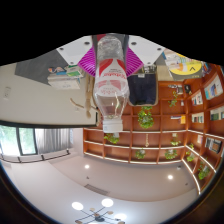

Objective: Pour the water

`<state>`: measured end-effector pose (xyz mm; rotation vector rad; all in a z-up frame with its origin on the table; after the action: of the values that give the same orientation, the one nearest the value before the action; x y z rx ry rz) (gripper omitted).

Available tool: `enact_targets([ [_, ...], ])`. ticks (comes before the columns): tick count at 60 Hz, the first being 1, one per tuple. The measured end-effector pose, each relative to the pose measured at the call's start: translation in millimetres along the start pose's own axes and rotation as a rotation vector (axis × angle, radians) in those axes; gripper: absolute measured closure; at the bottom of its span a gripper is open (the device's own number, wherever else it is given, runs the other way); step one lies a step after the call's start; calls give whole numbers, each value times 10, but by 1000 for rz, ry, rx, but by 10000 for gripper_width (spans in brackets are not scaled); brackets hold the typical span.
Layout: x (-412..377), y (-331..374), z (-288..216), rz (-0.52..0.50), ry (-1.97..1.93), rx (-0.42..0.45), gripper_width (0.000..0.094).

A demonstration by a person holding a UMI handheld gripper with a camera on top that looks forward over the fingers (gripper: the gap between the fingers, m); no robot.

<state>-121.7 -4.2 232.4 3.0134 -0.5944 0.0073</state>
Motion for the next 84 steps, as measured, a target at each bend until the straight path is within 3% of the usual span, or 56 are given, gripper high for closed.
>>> enact_targets([
  [9, 364, -263, 438, 76, 15, -49, 541],
  [28, 591, -565, 1189, 73, -12, -146, 536],
  [36, 631, -537, 1182, 71, -80, -101, 537],
  [48, 605, -538, 1199, 77, -47, -121, 364],
  [53, 634, -447, 1234, 79, -34, -146, 144],
  [57, 601, -318, 1262, 54, -35, -149, 59],
  [78, 589, 1042, 1072, -117, -16, -144, 64],
  [84, 521, 1358, 943, -227, -43, -118, 80],
])
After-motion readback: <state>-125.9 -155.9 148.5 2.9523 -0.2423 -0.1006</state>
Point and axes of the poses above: the point between the fingertips, and its own axes, seen from behind it with the camera up: x to the right, z down, y backward, against the way the camera looks, the point moved 8 cm from there along y, backward, against the way the camera looks, and after that the axes turned 2 degrees about x, right-handed, at the moved point
